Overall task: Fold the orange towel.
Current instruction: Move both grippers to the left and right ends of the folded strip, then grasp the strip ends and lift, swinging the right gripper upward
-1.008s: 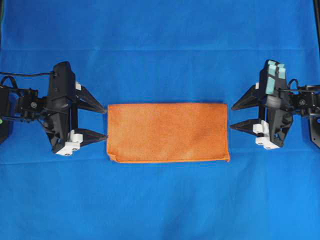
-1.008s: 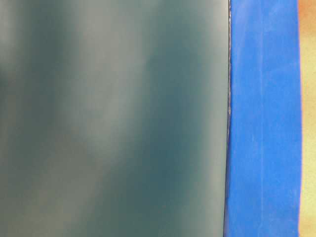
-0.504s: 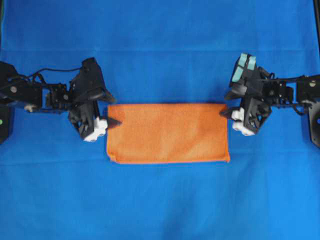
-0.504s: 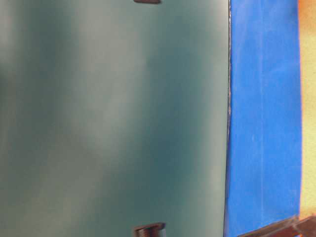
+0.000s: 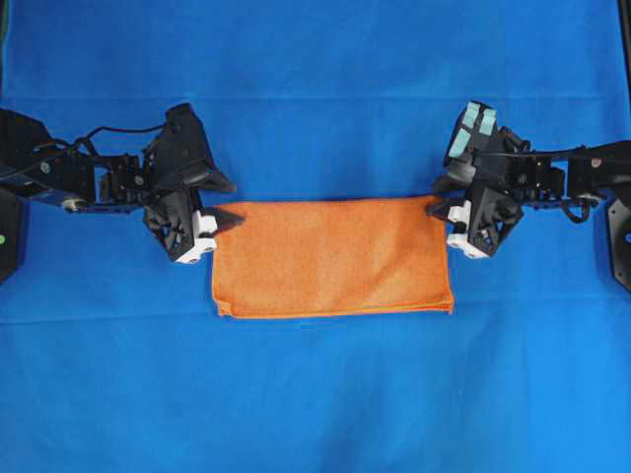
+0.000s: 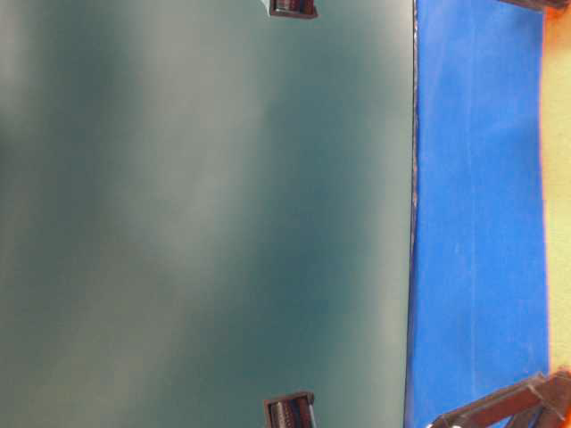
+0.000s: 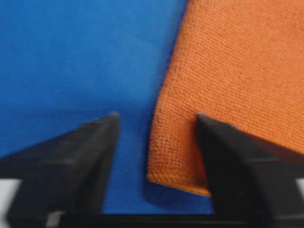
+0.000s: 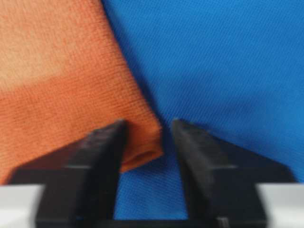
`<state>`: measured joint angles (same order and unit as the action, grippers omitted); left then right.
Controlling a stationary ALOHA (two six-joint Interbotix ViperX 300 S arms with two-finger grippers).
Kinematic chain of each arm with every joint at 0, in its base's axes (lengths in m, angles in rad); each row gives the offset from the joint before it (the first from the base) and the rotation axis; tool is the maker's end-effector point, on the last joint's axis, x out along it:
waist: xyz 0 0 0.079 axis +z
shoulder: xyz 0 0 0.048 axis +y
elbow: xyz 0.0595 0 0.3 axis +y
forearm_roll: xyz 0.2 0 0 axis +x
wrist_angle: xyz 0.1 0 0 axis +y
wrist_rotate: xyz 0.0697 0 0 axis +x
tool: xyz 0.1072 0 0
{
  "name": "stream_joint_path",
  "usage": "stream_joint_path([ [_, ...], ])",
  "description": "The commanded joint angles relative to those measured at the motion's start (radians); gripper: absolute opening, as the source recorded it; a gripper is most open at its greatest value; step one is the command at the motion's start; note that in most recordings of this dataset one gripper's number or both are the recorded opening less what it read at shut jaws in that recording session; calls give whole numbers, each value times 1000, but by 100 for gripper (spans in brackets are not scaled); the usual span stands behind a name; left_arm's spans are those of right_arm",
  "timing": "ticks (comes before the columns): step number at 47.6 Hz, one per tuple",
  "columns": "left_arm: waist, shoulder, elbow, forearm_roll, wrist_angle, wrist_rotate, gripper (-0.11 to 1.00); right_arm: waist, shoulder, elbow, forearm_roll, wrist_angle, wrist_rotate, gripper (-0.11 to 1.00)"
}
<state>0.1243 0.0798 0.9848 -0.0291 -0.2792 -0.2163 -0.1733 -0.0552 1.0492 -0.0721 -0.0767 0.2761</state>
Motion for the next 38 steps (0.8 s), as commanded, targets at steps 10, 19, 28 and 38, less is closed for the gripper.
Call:
stream_joint_path([
  [10, -29, -3, -6, 3, 48, -9, 2, 44, -3, -9, -23, -3, -2, 3],
  [19, -29, -5, -12, 3, 72, -11, 1, 44, -8, -12, -26, -2, -3, 3],
  [28, -29, -32, -23, 3, 103, -3, 1, 43, -43, -20, -26, 14, -3, 3],
  [38, -25, -161, -87, 3, 293, 3, 1, 37, -184, -52, -26, 149, -2, 3],
])
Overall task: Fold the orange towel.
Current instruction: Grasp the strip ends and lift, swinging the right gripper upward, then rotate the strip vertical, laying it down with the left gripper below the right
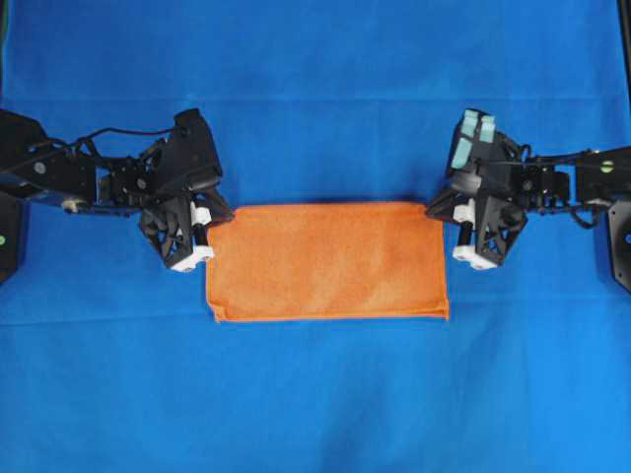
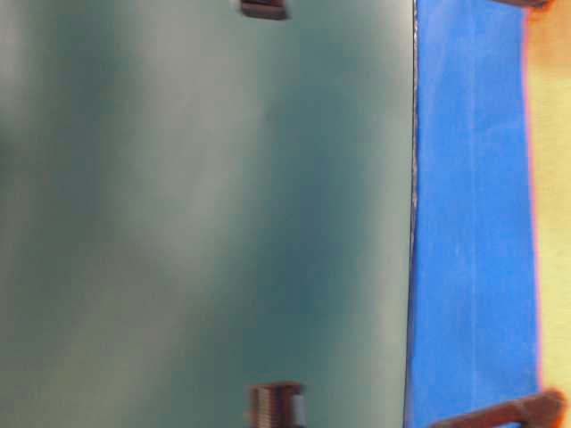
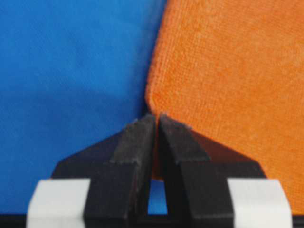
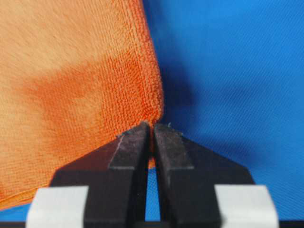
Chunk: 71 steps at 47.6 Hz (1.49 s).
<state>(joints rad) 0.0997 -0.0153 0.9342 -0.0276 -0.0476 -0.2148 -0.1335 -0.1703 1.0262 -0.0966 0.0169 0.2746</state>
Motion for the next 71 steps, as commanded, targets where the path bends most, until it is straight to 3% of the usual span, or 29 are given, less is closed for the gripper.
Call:
stream_joint_path([
  [1, 0, -81, -46, 2, 86, 2, 1, -3, -86, -34, -2, 75, 0, 3],
  [12, 0, -262, -123, 3, 337, 3, 1, -2, -272, -87, -17, 278, 0, 3],
  [21, 0, -357, -146, 3, 413, -2, 1, -2, -400, -101, -17, 356, 12, 3],
  [31, -12, -407, -135, 3, 408, -14, 1, -3, -459, -86, -20, 371, 12, 3],
  [39, -54, -385, -149, 3, 362, -15, 1, -28, -422, -97, -37, 333, 12, 3],
  [52, -170, -273, -210, 3, 201, -15, 1, -167, -287, -163, -84, 224, 5, 3],
  [63, -245, -132, -313, 3, 109, -14, 1, -262, -127, -290, -149, 161, -2, 3],
  [71, -261, -15, -410, 3, 57, -14, 1, -278, -3, -422, -221, 161, -3, 3],
])
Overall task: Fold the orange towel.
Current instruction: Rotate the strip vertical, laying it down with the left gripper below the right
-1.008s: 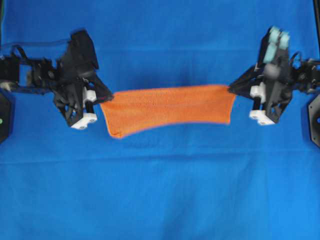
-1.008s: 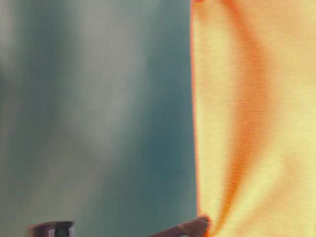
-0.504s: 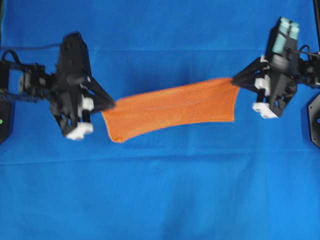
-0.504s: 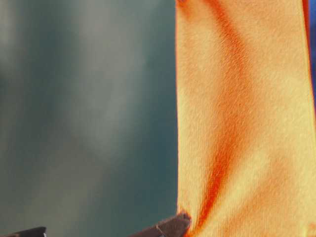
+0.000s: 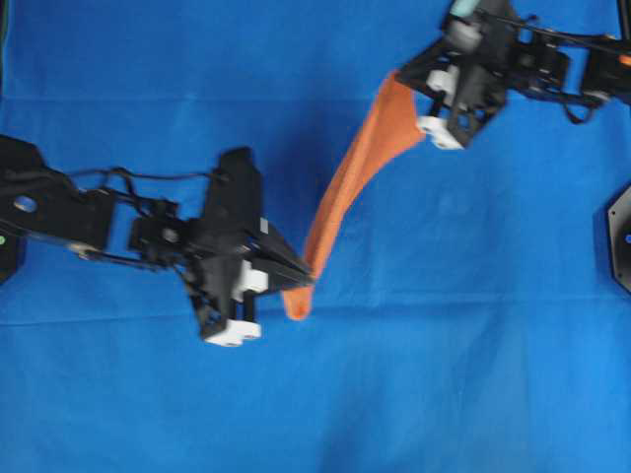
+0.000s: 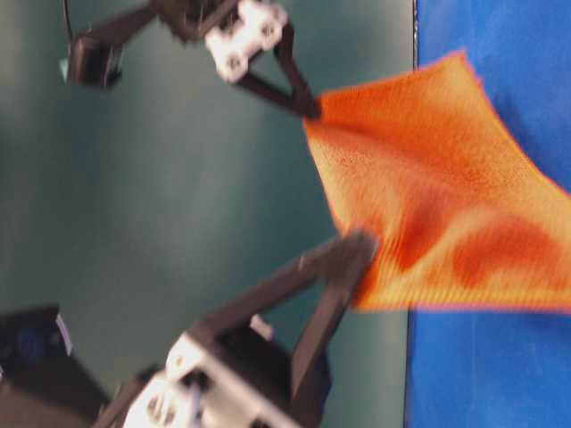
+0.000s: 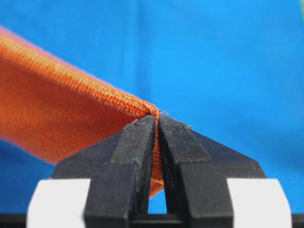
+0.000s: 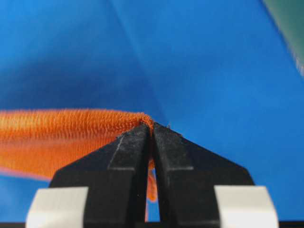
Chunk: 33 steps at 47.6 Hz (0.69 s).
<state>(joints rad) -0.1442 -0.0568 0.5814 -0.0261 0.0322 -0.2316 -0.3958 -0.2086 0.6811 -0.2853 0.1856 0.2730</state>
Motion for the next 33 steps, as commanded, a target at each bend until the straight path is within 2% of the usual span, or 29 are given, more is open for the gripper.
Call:
stream_joint_path([
  [1, -17, 40, -67, 2, -28, 3, 1, -15, 46, -92, -43, -8, -2, 3],
  [8, -17, 115, -147, 2, -28, 12, 1, -15, 112, -176, -74, -11, -2, 3],
  [15, -14, 147, -187, 2, -34, 15, 1, -17, 118, -186, -75, -8, -2, 3],
  [21, -8, 176, -216, 2, -63, 15, 1, -21, 98, -158, -75, 5, 0, 3],
  [28, 2, 222, -279, 2, -115, 21, 1, -41, 32, -74, -75, 8, 9, 3],
  [33, 9, 273, -341, 2, -121, 57, 1, -55, -32, -5, -75, 6, 14, 3],
])
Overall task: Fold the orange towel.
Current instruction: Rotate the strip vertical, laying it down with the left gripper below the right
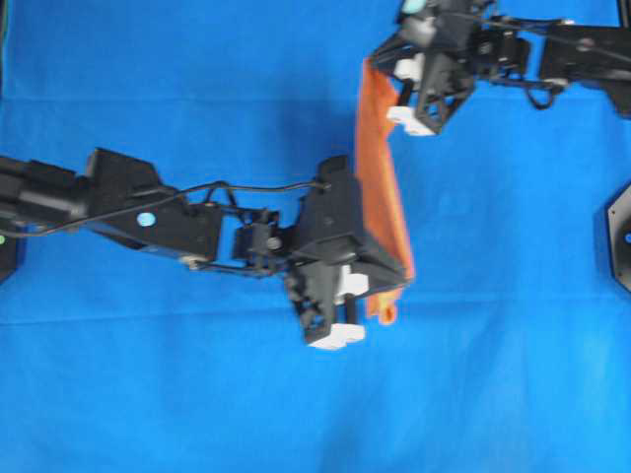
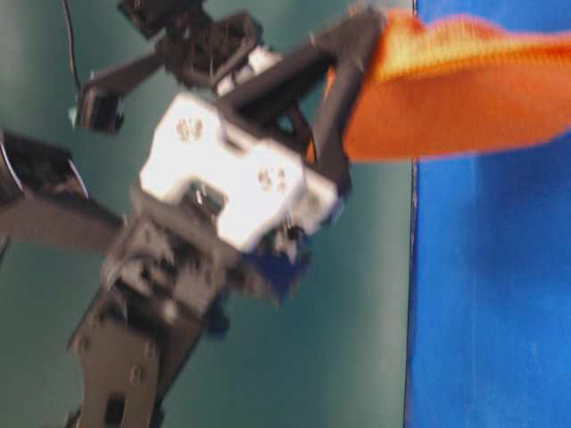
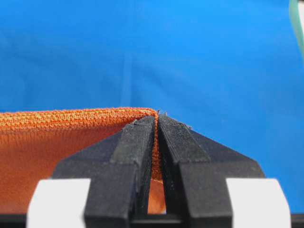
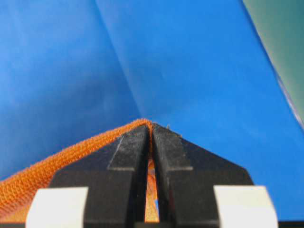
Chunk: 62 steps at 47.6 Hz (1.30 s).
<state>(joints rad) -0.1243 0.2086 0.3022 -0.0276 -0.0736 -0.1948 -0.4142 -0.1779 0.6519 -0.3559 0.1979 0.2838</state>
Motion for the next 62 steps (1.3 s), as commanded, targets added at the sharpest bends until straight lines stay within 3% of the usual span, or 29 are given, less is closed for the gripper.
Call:
stream_joint_path([
  [1, -11, 18, -72, 3, -14, 31, 1, -37, -72, 37, -5, -5, 5, 3],
  [14, 8, 95, -103, 2, -54, 57, 1, -37, -89, 97, -2, -11, 5, 3],
  [28, 3, 35, 61, -11, -118, 37, 1, -32, 86, 11, -2, -104, 0, 3],
  [43, -15, -48, 264, -11, -144, -94, 1, -3, 258, -126, -2, -117, -5, 3],
  [62, -21, -51, 288, -6, -149, -98, 2, 8, 258, -121, -8, -115, -12, 3],
])
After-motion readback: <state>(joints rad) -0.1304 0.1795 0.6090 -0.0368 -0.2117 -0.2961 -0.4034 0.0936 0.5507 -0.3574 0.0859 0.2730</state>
